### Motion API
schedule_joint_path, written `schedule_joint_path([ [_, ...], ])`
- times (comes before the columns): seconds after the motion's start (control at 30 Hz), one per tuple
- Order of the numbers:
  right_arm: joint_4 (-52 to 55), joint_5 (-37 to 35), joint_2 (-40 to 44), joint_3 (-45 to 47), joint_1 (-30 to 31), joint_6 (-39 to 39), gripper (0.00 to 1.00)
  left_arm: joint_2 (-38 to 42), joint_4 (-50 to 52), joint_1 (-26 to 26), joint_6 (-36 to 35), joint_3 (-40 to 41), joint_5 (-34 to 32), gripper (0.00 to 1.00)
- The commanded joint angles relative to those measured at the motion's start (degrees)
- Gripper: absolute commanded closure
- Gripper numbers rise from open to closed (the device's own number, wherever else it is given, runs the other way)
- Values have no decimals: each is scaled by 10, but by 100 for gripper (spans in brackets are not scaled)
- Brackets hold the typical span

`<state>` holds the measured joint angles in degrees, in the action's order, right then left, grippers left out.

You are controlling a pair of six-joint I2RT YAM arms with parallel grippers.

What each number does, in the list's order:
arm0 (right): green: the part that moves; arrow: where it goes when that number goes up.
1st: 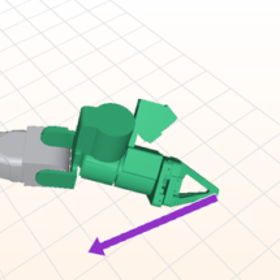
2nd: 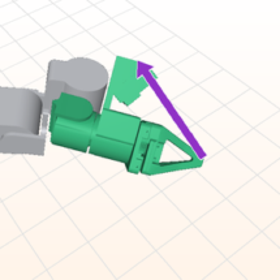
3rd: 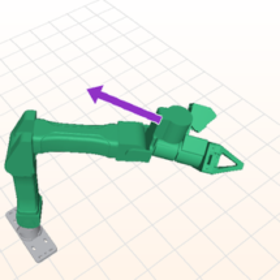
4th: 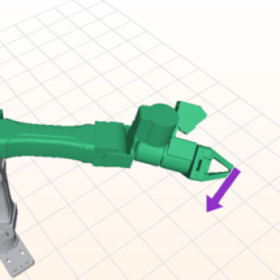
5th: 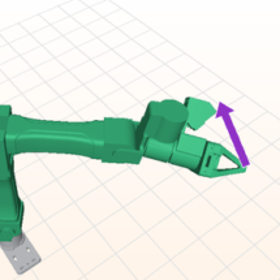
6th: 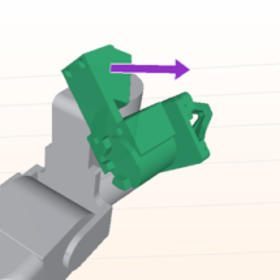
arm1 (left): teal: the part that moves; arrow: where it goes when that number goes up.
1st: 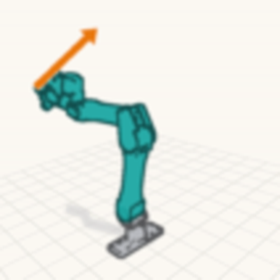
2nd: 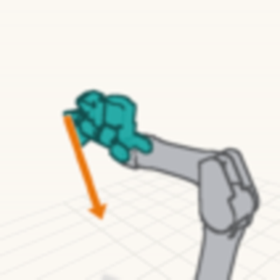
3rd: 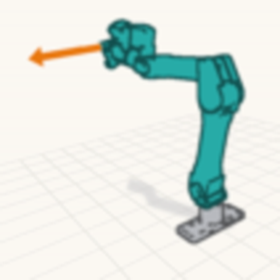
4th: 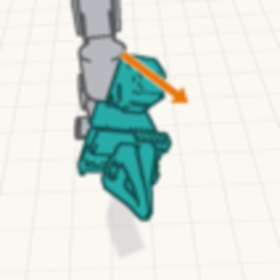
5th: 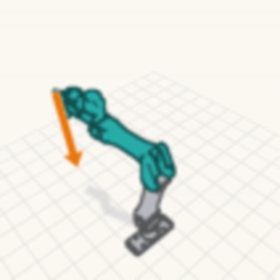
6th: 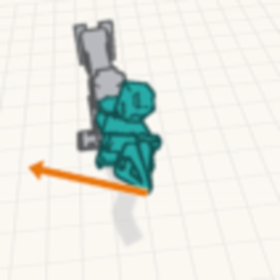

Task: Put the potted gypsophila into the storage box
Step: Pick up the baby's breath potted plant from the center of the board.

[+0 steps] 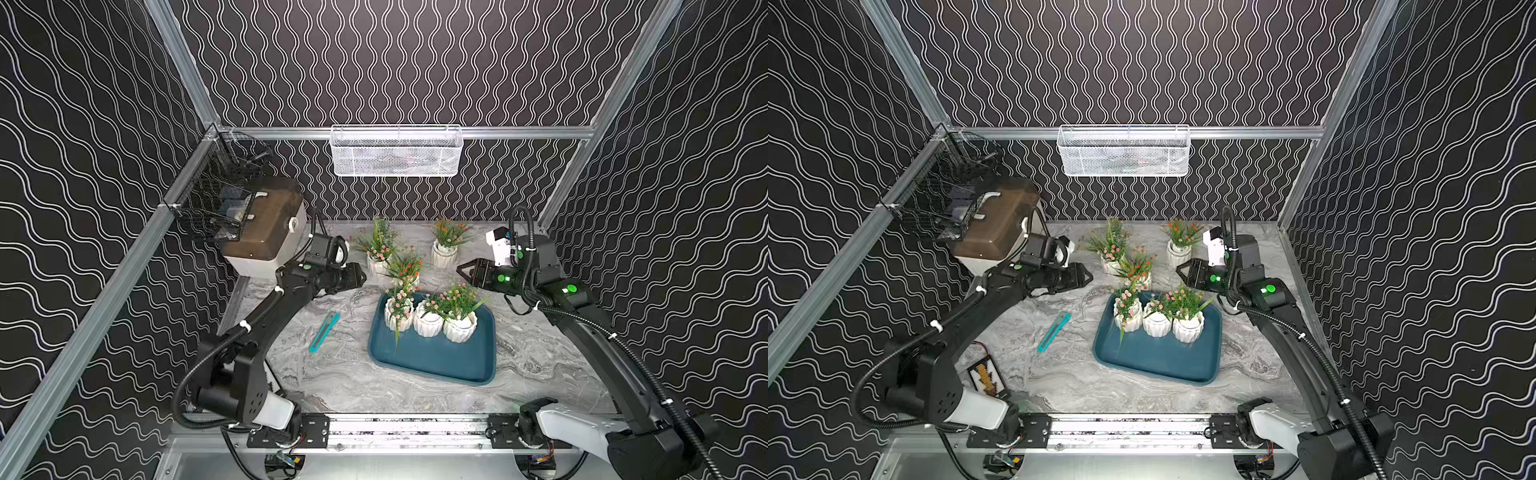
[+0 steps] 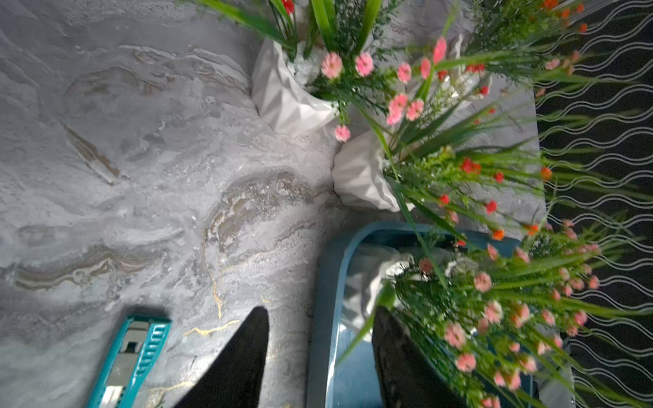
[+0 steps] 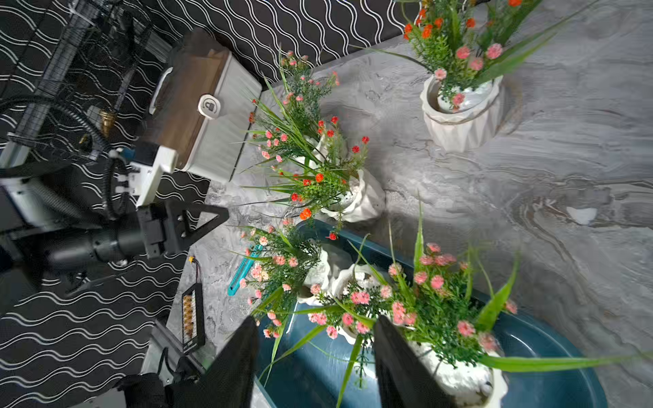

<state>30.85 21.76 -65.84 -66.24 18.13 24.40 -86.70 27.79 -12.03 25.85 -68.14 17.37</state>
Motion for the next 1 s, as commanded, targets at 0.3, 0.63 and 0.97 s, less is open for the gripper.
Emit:
schedule_joint_path([
  [0.3, -66, 34, 35, 62, -4, 15, 27, -158, -73, 25, 72, -89, 20, 61],
  [0.63, -76, 39, 44, 88, -19, 18, 27, -234, -118, 40, 98, -117, 23, 59],
  [0.97, -49, 54, 7, 76, -33, 22, 29, -272, -193, 48, 133, -119, 62, 57],
])
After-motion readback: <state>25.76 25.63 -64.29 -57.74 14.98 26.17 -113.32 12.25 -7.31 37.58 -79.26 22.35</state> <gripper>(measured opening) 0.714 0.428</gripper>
